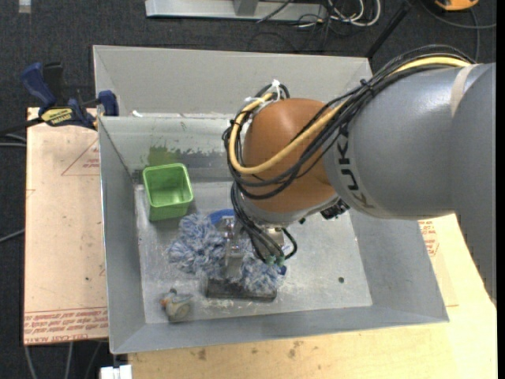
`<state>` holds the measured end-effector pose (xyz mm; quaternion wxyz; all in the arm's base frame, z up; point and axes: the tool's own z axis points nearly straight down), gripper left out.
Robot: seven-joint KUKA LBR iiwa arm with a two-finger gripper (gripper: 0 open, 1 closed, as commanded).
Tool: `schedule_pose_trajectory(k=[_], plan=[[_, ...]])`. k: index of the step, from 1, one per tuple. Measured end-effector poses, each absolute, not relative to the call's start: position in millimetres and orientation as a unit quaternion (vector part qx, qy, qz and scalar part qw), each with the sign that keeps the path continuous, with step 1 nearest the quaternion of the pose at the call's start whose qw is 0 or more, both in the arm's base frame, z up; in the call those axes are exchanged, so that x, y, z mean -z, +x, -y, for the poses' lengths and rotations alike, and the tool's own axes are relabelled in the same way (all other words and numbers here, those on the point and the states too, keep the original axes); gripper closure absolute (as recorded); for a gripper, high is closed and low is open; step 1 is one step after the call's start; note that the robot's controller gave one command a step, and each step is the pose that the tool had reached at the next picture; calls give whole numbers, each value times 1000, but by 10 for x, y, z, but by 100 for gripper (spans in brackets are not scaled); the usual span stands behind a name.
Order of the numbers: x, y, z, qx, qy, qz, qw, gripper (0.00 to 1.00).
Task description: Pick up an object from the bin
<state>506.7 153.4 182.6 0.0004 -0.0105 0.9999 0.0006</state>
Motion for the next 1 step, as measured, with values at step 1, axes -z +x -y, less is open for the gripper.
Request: schedule_pose_trajectory(k=[1], plan=[[-2276,5194,-1442,0,-10,-1000,-3,100]])
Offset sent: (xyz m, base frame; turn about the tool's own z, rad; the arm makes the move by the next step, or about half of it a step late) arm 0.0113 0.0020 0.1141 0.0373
